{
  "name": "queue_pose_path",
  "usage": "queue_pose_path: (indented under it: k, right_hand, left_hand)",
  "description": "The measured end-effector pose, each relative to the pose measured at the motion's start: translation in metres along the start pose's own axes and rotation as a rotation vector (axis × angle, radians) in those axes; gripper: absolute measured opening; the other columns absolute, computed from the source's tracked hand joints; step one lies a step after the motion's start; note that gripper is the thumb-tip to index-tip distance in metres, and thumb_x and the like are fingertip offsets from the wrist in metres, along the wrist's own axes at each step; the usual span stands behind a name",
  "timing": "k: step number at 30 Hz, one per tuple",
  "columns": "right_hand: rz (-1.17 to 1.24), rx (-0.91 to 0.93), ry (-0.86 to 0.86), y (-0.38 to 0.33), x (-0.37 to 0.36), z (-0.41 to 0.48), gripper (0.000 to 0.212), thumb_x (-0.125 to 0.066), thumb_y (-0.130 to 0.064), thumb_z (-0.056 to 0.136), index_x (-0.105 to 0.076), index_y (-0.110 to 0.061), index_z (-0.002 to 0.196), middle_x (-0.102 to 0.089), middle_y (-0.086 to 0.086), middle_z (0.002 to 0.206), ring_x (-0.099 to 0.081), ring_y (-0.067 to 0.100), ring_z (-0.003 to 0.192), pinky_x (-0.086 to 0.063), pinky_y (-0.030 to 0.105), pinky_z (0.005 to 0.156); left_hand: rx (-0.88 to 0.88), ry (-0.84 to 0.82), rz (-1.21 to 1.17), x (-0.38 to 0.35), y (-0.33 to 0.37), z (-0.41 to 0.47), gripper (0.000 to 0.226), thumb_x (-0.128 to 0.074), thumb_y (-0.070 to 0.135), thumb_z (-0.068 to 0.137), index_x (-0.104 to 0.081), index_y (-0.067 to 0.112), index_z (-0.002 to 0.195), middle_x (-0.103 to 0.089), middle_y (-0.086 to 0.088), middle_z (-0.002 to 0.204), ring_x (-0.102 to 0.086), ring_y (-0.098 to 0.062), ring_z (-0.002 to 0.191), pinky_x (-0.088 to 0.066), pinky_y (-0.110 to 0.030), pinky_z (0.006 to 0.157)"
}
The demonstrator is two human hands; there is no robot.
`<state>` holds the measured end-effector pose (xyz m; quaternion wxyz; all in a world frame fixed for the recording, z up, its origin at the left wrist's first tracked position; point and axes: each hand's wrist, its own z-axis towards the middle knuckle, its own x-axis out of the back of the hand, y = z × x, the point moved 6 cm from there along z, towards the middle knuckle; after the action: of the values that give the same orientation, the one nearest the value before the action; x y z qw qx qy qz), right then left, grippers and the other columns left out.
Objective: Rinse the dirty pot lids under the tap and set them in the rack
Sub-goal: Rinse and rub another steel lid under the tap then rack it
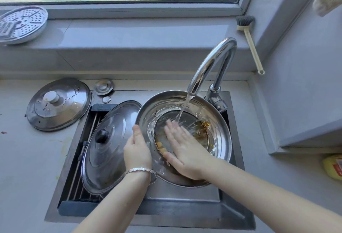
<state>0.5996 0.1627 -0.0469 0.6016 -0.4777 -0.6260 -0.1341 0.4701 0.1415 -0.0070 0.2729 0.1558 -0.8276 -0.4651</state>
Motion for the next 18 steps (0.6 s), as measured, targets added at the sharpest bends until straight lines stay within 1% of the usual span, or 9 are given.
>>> queue_pose_path:
  k: [2,5,6,9,11,13,15,17,18]
  right_hand:
    - [-0.002,0.063,-0.014,-0.004,-0.002,-0.003,0.072,-0.007,-0.061,0.088,0.025,-0.021,0.138,0.035,-0.004,0.144,0.035,0.007,0.133,0.020,0.025,0.111]
    - [0.025,-0.124,0.056,0.021,0.011,-0.005,0.071,-0.016,-0.054,0.094,0.017,-0.016,0.144,0.028,-0.002,0.148,0.027,0.012,0.138,0.015,0.032,0.115]
    - [0.029,-0.114,0.055,0.018,0.012,-0.005,0.071,-0.017,-0.053,0.094,0.016,-0.015,0.145,0.028,-0.001,0.148,0.027,0.013,0.139,0.014,0.033,0.115]
    - [0.016,0.123,0.016,-0.017,0.002,-0.004,0.072,-0.011,-0.059,0.090,0.019,-0.019,0.142,0.031,-0.006,0.145,0.032,0.007,0.135,0.020,0.026,0.111]
    - [0.016,0.127,0.026,-0.018,0.004,0.001,0.077,-0.017,-0.062,0.089,0.014,-0.019,0.145,0.029,-0.007,0.145,0.030,0.005,0.135,0.018,0.024,0.112]
    - [0.052,-0.030,0.044,-0.002,0.012,0.005,0.091,-0.026,-0.070,0.085,0.012,-0.016,0.147,0.027,-0.002,0.148,0.025,0.009,0.138,0.015,0.027,0.114]
    - [0.080,-0.181,0.031,0.011,0.014,0.005,0.108,-0.028,-0.081,0.075,0.016,-0.012,0.146,0.027,0.002,0.150,0.024,0.014,0.140,0.014,0.030,0.114]
    - [0.108,-0.338,0.038,0.017,0.009,-0.001,0.107,-0.020,-0.081,0.075,0.021,-0.010,0.144,0.032,0.006,0.148,0.029,0.018,0.137,0.017,0.032,0.112]
    - [0.135,-0.425,0.054,0.020,0.006,-0.005,0.101,-0.016,-0.077,0.080,0.023,-0.009,0.142,0.034,0.009,0.148,0.032,0.019,0.136,0.019,0.032,0.110]
  left_hand:
    - [-0.008,0.005,0.011,0.001,-0.001,0.000,0.054,-0.030,0.047,0.095,-0.059,0.008,0.118,-0.050,0.003,0.090,-0.042,-0.015,0.092,-0.029,-0.027,0.083]
    - [-0.018,0.016,0.030,0.001,0.001,-0.003,0.055,-0.029,0.047,0.095,-0.058,0.006,0.118,-0.047,0.011,0.075,-0.041,-0.015,0.090,-0.028,-0.027,0.082]
    - [-0.025,0.011,0.038,0.000,0.003,-0.004,0.056,-0.029,0.047,0.095,-0.058,0.005,0.118,-0.051,0.009,0.078,-0.041,-0.015,0.090,-0.028,-0.027,0.082]
    - [-0.009,-0.002,0.058,-0.001,0.002,-0.005,0.056,-0.028,0.046,0.096,-0.053,0.006,0.125,-0.058,-0.009,0.122,-0.050,-0.023,0.111,-0.031,-0.028,0.091]
    - [-0.001,-0.006,0.061,0.000,0.001,-0.005,0.055,-0.028,0.045,0.096,-0.052,0.006,0.127,-0.054,-0.012,0.130,-0.047,-0.027,0.120,-0.031,-0.029,0.092]
    - [-0.019,-0.003,0.045,-0.001,0.005,-0.006,0.053,-0.028,0.045,0.096,-0.056,0.008,0.123,-0.059,-0.006,0.114,-0.049,-0.024,0.108,-0.029,-0.027,0.085]
    - [-0.036,0.012,0.014,0.000,0.010,-0.007,0.044,-0.030,0.044,0.096,-0.063,0.016,0.099,-0.054,0.006,0.087,-0.044,-0.017,0.093,-0.027,-0.024,0.080]
    - [-0.045,0.030,-0.006,0.001,0.012,-0.007,0.040,-0.032,0.044,0.095,-0.052,0.020,0.071,-0.049,0.012,0.069,-0.046,-0.018,0.080,-0.032,-0.026,0.074]
    - [-0.055,0.044,-0.010,0.001,0.013,-0.007,0.043,-0.034,0.045,0.095,-0.049,0.019,0.065,-0.049,0.009,0.065,-0.048,-0.018,0.071,-0.034,-0.028,0.066]
